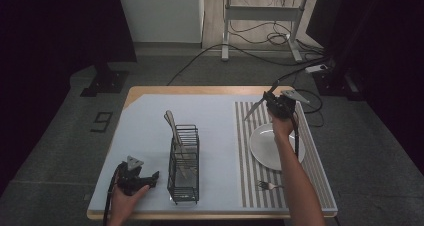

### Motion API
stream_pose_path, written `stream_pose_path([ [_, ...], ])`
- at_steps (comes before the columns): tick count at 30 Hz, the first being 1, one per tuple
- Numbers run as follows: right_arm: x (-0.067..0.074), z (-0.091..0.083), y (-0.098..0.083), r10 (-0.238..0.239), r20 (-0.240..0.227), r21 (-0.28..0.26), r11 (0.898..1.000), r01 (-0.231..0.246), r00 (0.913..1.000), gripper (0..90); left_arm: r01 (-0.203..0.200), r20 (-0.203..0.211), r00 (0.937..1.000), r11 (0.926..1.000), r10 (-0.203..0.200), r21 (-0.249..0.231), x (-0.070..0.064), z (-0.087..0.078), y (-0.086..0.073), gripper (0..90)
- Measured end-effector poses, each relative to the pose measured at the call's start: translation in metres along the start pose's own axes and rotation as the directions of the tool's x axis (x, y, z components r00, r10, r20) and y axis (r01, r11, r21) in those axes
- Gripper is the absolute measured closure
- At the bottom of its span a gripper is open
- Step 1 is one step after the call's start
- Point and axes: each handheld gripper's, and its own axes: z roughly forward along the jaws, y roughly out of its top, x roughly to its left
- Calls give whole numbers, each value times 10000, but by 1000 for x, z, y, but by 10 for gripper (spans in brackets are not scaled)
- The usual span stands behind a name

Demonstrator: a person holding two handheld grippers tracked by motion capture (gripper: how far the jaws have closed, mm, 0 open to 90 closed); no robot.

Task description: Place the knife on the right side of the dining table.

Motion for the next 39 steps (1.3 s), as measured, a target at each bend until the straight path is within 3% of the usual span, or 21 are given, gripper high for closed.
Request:
stream_pose_path([
  [19,-36,-1,-10,677,589,469,9964,-705,9960,711,-4,-6,10000,10000,4,-5,0,0,0,116],
  [30,-56,0,-19,1492,738,682,9857,-1543,9860,680,-7,-8,10000,10000,7,-8,0,0,0,116],
  [39,-65,-1,-26,1622,865,956,9808,-1702,9830,641,-1,-11,10000,10000,1,-14,0,0,0,116],
])
